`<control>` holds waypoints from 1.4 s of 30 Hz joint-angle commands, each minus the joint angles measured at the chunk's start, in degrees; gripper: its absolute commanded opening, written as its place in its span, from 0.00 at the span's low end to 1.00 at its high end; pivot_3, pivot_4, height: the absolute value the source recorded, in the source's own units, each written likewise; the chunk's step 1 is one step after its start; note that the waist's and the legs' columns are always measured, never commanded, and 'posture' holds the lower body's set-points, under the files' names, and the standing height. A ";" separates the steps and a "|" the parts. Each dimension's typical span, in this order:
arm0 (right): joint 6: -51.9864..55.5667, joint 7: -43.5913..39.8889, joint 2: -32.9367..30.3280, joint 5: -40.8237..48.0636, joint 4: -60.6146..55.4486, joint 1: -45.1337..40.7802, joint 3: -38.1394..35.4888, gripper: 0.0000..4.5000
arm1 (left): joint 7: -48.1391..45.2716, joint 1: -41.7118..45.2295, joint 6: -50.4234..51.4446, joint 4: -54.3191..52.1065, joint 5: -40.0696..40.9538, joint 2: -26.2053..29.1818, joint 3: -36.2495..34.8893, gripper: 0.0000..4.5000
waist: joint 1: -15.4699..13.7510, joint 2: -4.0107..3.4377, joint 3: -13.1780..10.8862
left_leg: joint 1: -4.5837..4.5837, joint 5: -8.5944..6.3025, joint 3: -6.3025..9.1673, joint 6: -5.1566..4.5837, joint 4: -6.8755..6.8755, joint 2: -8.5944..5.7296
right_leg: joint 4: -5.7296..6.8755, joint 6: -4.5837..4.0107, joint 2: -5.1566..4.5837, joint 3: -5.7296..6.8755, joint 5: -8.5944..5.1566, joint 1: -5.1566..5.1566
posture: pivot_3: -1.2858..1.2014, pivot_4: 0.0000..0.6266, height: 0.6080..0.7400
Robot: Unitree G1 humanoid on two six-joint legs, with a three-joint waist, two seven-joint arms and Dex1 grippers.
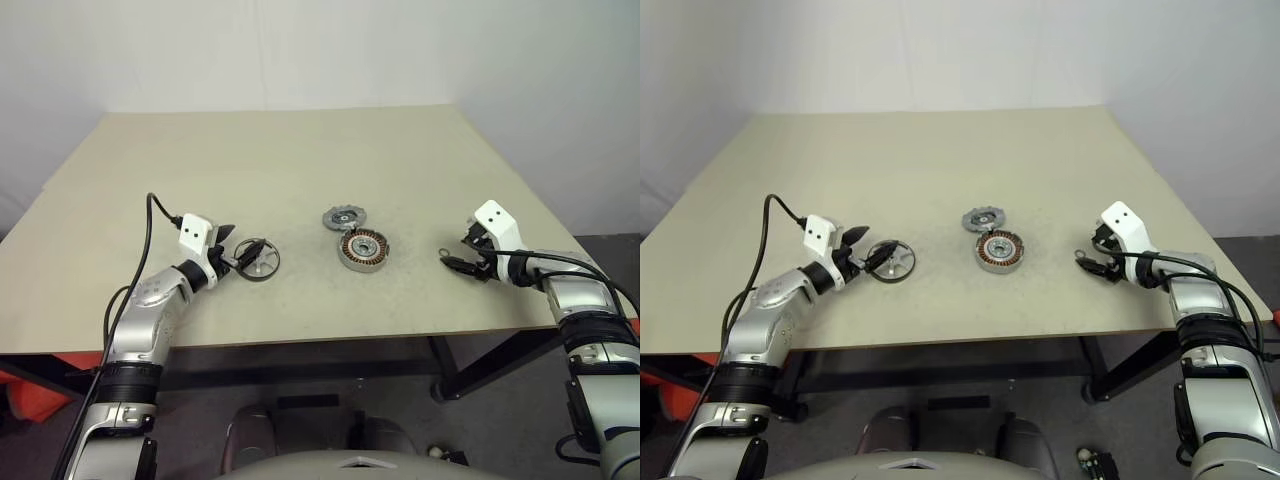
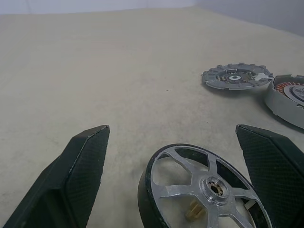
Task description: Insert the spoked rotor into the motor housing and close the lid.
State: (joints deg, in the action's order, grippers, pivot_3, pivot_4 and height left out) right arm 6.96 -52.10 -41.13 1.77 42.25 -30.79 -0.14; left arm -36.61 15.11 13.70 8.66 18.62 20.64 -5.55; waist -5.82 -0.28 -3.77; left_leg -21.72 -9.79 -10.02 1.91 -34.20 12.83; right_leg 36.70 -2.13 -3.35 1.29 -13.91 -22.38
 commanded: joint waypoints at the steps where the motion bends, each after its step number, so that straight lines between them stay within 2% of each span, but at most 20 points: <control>1: 0.97 0.08 0.94 0.99 1.41 -0.42 -0.94 0.79 | -0.24 1.21 -1.00 -0.58 -0.43 0.49 -0.04 1.00 | 0.03 0.00 0.00 | 0.02 0.00 0.00 0.00 0.00 0.00 | 0.00 0.00 0.00 0.00 0.00 0.02 | 0.52 0.00 1.00; 5: 2.58 -0.91 2.10 2.28 2.84 -0.90 -1.87 0.79 | -0.17 0.82 -0.98 -0.93 -0.50 0.55 -0.10 1.00 | 0.13 0.01 0.01 | 0.12 0.00 0.00 0.00 0.00 0.00 | 0.00 0.00 0.00 0.00 0.00 0.11 | 0.52 0.00 1.00; 6: 2.89 -1.13 2.30 2.47 3.05 -0.97 -1.95 0.70 | -0.15 0.77 -0.97 -0.97 -0.52 0.56 -0.11 1.00 | 0.16 0.01 0.00 | 0.15 0.00 0.00 0.00 0.00 0.01 | 0.00 0.00 0.00 0.00 0.00 0.13 | 0.52 0.00 1.00; 8: 3.30 -1.39 2.73 2.72 3.36 -1.06 -2.00 0.60 | -0.12 0.69 -0.96 -1.04 -0.56 0.57 -0.16 1.00 | 0.27 0.02 0.01 | 0.21 0.00 0.00 0.00 0.01 0.01 | 0.00 0.01 0.01 0.00 -0.01 0.18 | 0.52 0.00 1.00; 12: 3.74 -1.61 3.62 3.11 3.64 -1.46 -2.05 0.26 | -0.42 0.46 -0.74 -1.49 -0.40 0.60 -0.28 1.00 | 0.36 0.07 0.04 | 0.45 0.00 -0.01 0.00 0.01 0.02 | 0.00 0.06 0.00 0.01 -0.03 0.32 | 0.52 0.00 1.00; 14: 3.73 -1.58 3.84 3.01 3.63 -1.56 -1.95 0.12 | -1.70 0.17 -0.21 -2.57 0.58 0.70 -0.20 1.00 | 0.32 0.07 0.04 | 0.52 0.00 -0.01 0.01 0.01 0.02 | 0.00 0.38 -0.01 0.01 -0.22 0.32 | 0.52 0.00 1.00; 25: 4.26 -3.26 4.71 3.10 2.88 -2.08 -1.26 0.12 | -6.68 -1.01 2.30 -6.70 3.29 2.38 -0.07 1.00 | 0.50 0.07 0.04 | 0.63 0.00 -0.01 0.02 0.10 0.04 | 0.00 0.40 0.01 0.02 -0.23 0.26 | 0.52 0.00 1.00; 28: 4.72 -5.14 4.57 3.17 1.55 -1.58 -0.68 0.24 | -6.70 -1.03 2.30 -6.66 3.20 2.46 -0.05 1.00 | 0.50 0.07 0.04 | 0.64 0.00 -0.02 0.02 0.14 0.05 | 0.00 0.40 0.02 0.02 -0.23 0.25 | 0.52 0.00 1.00; 31: 4.26 -4.16 5.00 2.83 1.47 -1.84 -0.97 0.47 | -6.69 -1.11 2.30 -6.72 3.13 2.42 0.05 1.00 | 0.56 0.07 0.04 | 0.64 0.00 -0.03 0.02 0.17 0.05 | 0.00 0.39 0.01 0.02 -0.23 0.22 | 0.52 0.00 1.00; 42: 2.88 0.29 7.31 2.14 6.82 -6.00 -1.50 0.47 | -6.32 -1.73 2.17 -7.22 2.61 1.97 1.06 1.00 | 0.71 0.09 0.02 | 0.72 0.00 -0.03 0.03 0.17 0.05 | -0.01 0.44 0.00 0.02 -0.25 0.05 | 0.52 0.00 1.00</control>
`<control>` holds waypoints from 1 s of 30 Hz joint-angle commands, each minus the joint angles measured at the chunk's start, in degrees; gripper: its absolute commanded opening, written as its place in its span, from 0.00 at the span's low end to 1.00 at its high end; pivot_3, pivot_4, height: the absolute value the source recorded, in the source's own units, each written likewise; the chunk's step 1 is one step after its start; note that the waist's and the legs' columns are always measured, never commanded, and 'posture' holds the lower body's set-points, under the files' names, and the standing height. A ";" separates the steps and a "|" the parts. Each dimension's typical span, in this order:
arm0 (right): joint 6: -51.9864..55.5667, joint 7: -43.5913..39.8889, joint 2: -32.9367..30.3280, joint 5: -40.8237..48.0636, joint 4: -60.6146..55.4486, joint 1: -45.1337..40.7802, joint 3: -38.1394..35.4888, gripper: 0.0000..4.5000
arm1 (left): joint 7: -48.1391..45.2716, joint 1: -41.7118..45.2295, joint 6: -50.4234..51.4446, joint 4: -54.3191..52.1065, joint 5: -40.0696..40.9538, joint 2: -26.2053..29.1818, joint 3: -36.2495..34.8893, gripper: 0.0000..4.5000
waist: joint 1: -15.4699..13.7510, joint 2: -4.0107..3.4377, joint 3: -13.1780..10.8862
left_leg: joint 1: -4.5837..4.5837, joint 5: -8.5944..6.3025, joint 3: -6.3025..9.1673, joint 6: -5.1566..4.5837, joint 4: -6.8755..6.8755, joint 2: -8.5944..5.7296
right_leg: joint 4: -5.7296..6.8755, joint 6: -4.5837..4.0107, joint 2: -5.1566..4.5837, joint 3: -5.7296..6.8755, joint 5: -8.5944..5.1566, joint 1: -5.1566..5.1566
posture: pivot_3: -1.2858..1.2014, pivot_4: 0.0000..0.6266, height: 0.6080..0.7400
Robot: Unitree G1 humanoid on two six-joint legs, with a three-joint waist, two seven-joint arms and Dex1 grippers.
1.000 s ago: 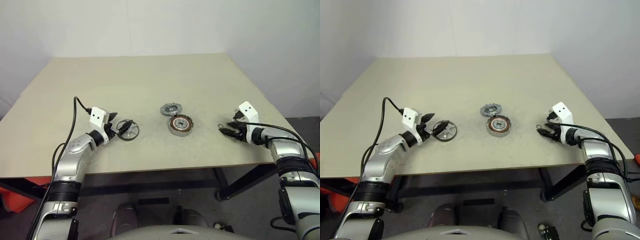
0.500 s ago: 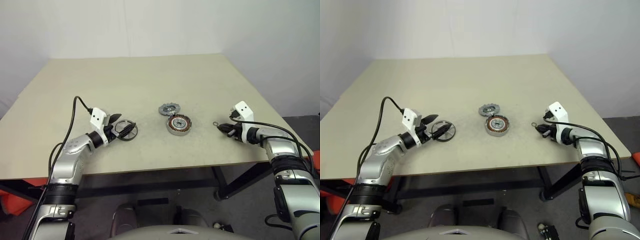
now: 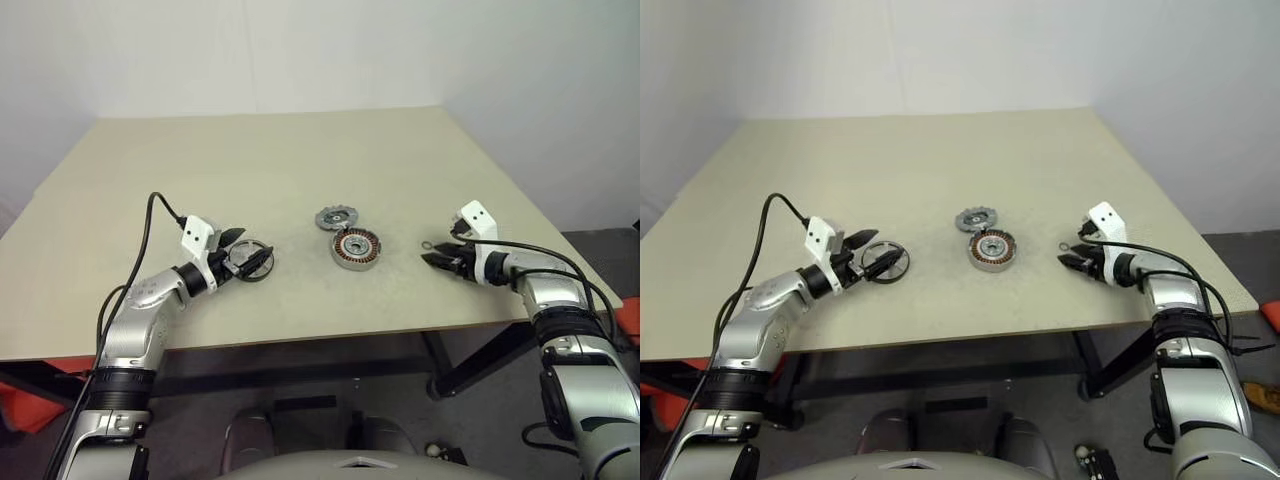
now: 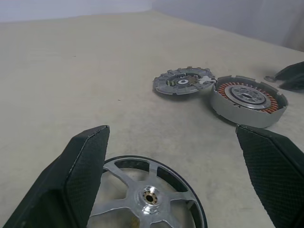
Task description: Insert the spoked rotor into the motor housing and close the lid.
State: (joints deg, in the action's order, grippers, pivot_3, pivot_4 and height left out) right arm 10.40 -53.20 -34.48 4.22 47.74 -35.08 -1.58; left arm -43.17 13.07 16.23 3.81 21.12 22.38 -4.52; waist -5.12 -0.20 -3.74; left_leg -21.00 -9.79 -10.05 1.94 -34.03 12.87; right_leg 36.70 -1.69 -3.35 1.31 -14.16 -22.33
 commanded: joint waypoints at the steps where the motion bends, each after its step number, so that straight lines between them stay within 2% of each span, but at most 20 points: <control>1: -0.71 1.59 0.76 -0.34 1.74 -2.07 -0.11 0.47 | 0.26 0.23 -0.38 -2.40 0.08 0.22 0.10 1.00 | 0.02 0.00 0.00 | 0.00 0.00 0.00 0.00 0.00 0.00 | 0.00 0.00 0.00 0.00 0.00 -0.01 | 0.52 0.00 1.00; 12: -2.26 3.75 2.40 -0.97 6.04 -4.87 -0.04 0.47 | 0.58 -0.22 -0.36 -2.84 0.01 0.04 0.65 1.00 | 0.07 0.00 0.00 | -0.03 0.00 0.00 0.01 0.01 0.00 | 0.00 0.00 0.00 -0.01 0.00 -0.10 | 0.52 0.00 1.00; 14: -2.22 4.32 2.61 -1.00 6.73 -5.18 -0.18 0.38 | 0.71 -0.29 -0.41 -2.92 -0.01 0.03 0.71 1.00 | 0.21 0.00 0.00 | -0.03 0.00 0.00 0.01 0.02 0.00 | 0.00 0.00 0.00 -0.01 0.00 -0.11 | 0.52 0.00 1.00; 18: -2.14 4.76 2.52 -1.20 7.36 -5.30 -0.05 0.13 | 0.95 -0.38 -0.48 -3.01 -0.04 0.10 0.71 1.00 | 0.40 0.00 0.00 | -0.04 0.00 0.00 0.01 0.10 -0.02 | 0.00 0.00 0.00 -0.01 0.00 -0.15 | 0.52 0.00 1.00; 25: -2.55 4.46 2.86 -0.78 6.54 -5.31 -0.24 0.12 | 1.13 -0.33 -0.39 -2.92 0.07 0.13 0.72 1.00 | 0.68 0.00 0.00 | -0.03 0.01 -0.01 0.03 0.29 -0.04 | -0.09 0.00 0.00 -0.01 0.00 -0.17 | 0.52 0.00 1.00; 30: 0.95 -0.22 5.06 3.80 -4.92 -4.33 -0.98 0.12 | 0.82 -0.35 -0.21 -3.03 0.42 0.06 0.77 1.00 | 0.90 0.00 -0.01 | -0.15 0.05 -0.04 0.11 0.46 -0.04 | -0.10 -0.01 0.01 -0.01 0.01 -0.40 | 0.52 0.00 1.00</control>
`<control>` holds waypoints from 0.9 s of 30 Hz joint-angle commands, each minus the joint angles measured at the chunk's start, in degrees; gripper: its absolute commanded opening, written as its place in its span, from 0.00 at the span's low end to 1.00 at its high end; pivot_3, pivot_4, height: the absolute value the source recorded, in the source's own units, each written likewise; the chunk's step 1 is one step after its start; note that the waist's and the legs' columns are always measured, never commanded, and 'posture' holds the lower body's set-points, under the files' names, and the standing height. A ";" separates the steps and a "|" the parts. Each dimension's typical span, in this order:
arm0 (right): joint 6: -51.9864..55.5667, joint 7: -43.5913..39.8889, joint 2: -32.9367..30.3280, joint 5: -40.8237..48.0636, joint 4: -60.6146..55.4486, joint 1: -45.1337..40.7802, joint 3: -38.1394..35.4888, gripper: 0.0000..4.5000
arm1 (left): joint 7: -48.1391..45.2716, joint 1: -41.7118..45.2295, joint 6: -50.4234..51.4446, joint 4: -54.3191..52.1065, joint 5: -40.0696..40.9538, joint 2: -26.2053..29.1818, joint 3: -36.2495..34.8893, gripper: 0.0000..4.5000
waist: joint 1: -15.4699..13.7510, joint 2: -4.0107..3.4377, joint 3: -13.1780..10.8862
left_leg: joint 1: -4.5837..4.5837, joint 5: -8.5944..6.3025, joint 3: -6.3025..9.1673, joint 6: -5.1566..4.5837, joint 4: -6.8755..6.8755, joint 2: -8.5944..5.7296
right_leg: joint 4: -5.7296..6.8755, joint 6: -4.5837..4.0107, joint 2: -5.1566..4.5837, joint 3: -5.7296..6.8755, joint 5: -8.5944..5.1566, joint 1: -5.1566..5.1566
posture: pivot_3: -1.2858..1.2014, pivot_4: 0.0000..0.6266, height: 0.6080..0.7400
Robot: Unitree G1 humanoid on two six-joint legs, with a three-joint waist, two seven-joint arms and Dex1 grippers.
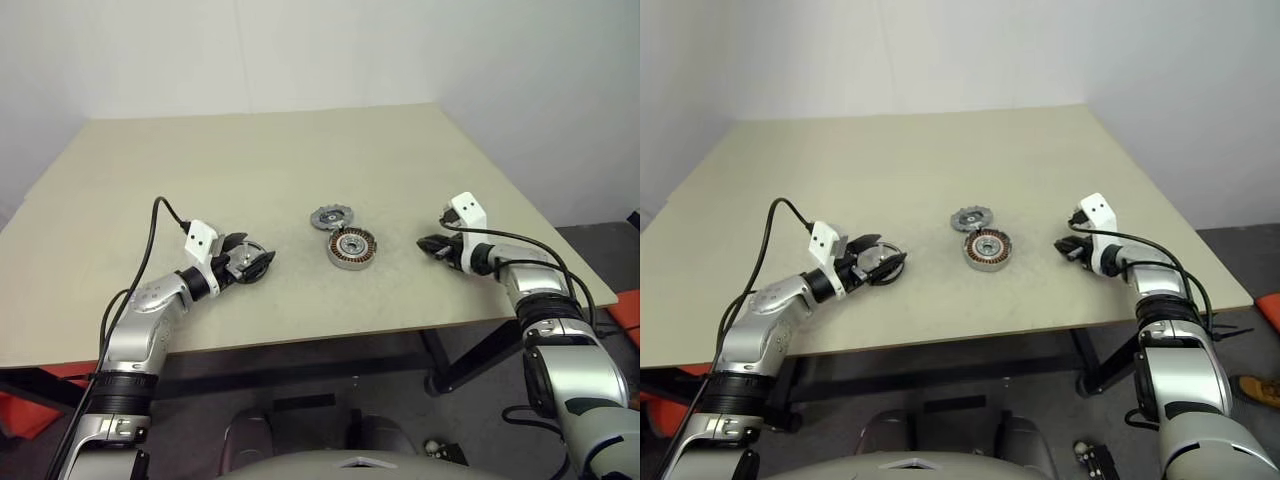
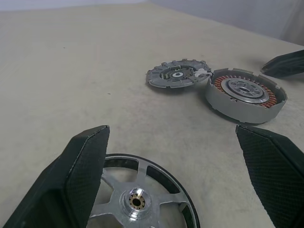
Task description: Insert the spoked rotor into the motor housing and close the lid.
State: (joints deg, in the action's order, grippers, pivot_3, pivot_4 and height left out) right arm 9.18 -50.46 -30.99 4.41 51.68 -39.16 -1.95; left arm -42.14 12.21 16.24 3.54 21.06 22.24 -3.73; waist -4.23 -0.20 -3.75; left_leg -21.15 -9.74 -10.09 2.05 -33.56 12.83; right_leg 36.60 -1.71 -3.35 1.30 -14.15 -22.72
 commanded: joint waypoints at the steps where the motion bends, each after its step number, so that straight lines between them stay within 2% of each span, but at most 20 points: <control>1: 3.54 -3.68 2.11 4.39 -11.88 0.18 -0.50 0.12 | -0.33 0.53 -0.13 -2.80 0.60 0.16 0.03 1.00 | 0.01 0.00 0.00 | -0.03 0.05 -0.01 0.07 0.16 -0.01 | 0.00 -0.08 0.00 0.00 0.05 -0.12 | 0.52 0.00 1.00; 5: 8.79 -4.89 4.95 6.25 -23.84 2.29 1.51 0.12 | -0.42 0.72 0.23 -2.92 0.81 -0.05 0.37 1.00 | -0.64 -0.03 -0.02 | -0.17 0.11 -0.02 0.16 0.49 -0.01 | 0.01 -0.53 0.04 0.02 0.20 -0.35 | 0.52 0.00 1.00; 10: 12.85 -5.13 7.94 6.74 -31.39 3.72 4.79 0.12 | -0.25 0.90 0.36 -2.91 0.77 -0.20 0.65 1.00 | -1.50 -0.03 -0.02 | -0.35 -0.05 -0.02 0.08 0.51 -0.03 | -0.20 -0.67 0.03 0.07 0.13 -0.37 | 0.52 0.00 1.00; 16: 13.51 -4.86 8.81 6.03 -32.22 4.79 7.48 0.12 | 0.07 0.52 0.18 -3.23 0.67 -0.03 0.37 1.00 | -1.65 -0.03 -0.02 | -0.44 -0.07 0.00 0.08 0.49 -0.10 | -0.29 -0.64 -0.04 0.08 0.15 -0.33 | 0.52 0.00 1.00; 27: 12.88 -4.87 7.05 5.37 -31.45 5.87 8.23 0.12 | 0.36 0.42 0.12 -3.44 0.44 0.14 0.25 1.00 | -1.45 -0.03 -0.02 | -0.32 0.02 0.03 0.22 0.50 -0.05 | -0.19 -0.62 0.01 0.09 0.16 -0.30 | 0.52 0.00 1.00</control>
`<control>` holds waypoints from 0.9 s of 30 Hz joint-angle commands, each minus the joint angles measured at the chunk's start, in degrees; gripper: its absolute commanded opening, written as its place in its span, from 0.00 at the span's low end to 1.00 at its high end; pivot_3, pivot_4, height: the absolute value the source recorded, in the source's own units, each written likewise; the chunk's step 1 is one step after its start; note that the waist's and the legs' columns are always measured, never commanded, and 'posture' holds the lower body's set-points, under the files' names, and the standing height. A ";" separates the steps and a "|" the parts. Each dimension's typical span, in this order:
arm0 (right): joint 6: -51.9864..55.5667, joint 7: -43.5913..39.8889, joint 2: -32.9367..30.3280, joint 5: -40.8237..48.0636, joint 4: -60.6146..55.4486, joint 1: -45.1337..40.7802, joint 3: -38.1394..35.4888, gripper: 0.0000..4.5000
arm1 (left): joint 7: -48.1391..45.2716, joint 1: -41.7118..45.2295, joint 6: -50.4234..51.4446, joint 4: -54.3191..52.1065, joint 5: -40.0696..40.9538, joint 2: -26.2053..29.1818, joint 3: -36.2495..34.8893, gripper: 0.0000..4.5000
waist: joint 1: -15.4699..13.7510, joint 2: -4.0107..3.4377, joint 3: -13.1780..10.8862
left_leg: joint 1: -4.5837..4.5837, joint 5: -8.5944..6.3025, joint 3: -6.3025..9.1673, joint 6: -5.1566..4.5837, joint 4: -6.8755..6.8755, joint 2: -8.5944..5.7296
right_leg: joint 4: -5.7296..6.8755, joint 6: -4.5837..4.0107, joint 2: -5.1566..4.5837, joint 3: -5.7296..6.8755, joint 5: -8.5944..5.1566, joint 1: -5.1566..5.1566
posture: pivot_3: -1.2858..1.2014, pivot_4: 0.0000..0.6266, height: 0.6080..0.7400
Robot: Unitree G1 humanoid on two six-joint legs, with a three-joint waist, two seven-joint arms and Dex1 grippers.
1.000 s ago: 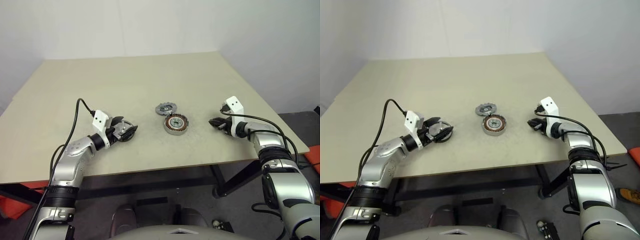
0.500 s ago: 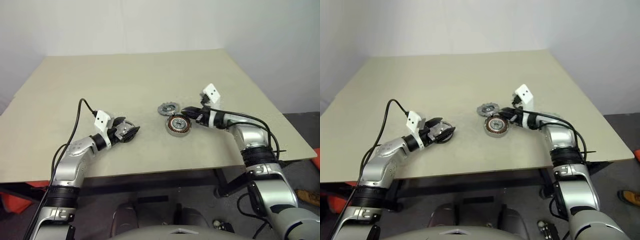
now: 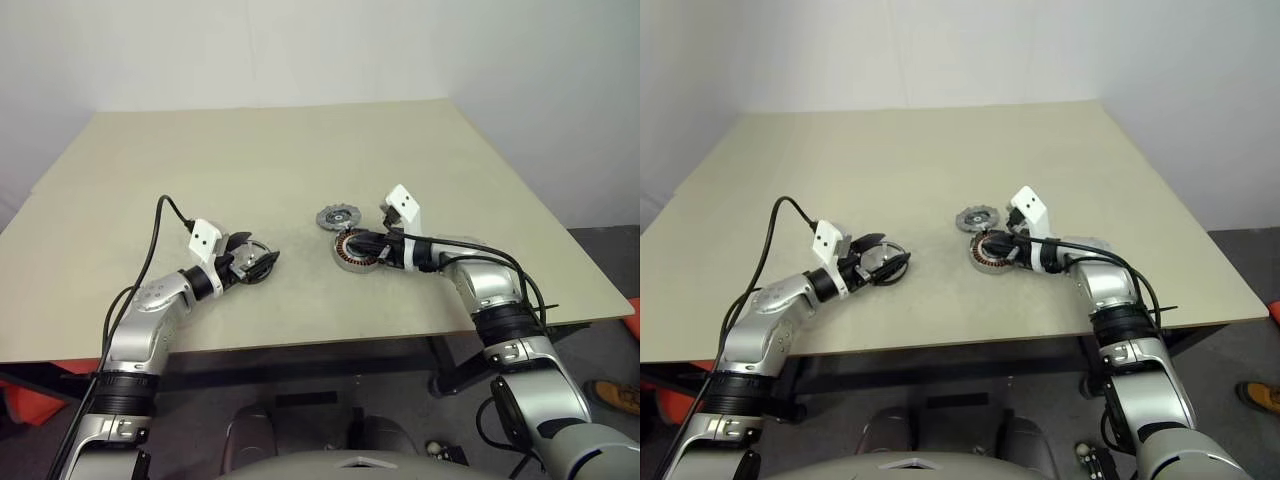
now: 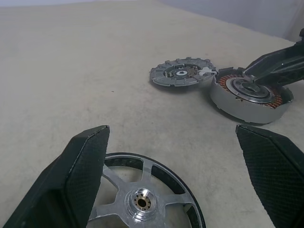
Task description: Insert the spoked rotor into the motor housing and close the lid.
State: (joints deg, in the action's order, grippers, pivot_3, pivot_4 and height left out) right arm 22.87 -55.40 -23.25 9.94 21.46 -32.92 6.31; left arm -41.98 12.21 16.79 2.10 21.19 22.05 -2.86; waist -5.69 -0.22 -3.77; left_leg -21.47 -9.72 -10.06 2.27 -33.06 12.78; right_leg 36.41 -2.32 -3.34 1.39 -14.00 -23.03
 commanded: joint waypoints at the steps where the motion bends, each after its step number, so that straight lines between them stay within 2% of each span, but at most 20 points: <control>1: -1.07 0.17 -0.75 -0.32 -0.82 -0.29 0.05 0.12 | 0.14 0.48 -0.48 -1.90 0.30 0.36 -0.63 1.00 | 0.01 0.00 0.00 | 0.00 0.00 0.00 0.00 0.00 0.00 | 0.01 0.00 0.00 0.00 0.00 0.00 | 0.52 0.00 1.00; 26: -3.71 0.40 -1.41 -1.13 4.30 -1.64 0.31 0.12 | -0.93 0.19 0.54 -2.76 1.14 0.43 -0.38 1.00 | -0.05 0.00 0.00 | 0.22 0.01 0.00 0.02 -0.06 -0.01 | 0.12 -0.01 -0.01 0.00 0.00 0.23 | 0.52 0.00 1.00; 27: -3.63 0.18 -1.45 -1.10 4.34 -1.65 0.40 0.20 | -1.02 0.13 0.64 -2.88 1.21 0.43 -0.37 1.00 | -0.05 0.01 0.00 | 0.23 0.01 0.00 0.02 -0.06 -0.01 | 0.12 -0.01 -0.01 0.00 0.00 0.24 | 0.52 0.00 1.00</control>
State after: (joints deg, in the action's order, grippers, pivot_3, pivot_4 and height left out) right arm 19.68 -54.94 -24.33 8.92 25.79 -33.46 7.03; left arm -42.37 12.12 17.66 1.81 21.38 22.15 -2.86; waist -5.74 -0.22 -3.77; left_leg -21.24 -9.71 -10.05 2.29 -33.13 12.77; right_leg 36.53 -2.33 -3.35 1.39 -13.99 -22.78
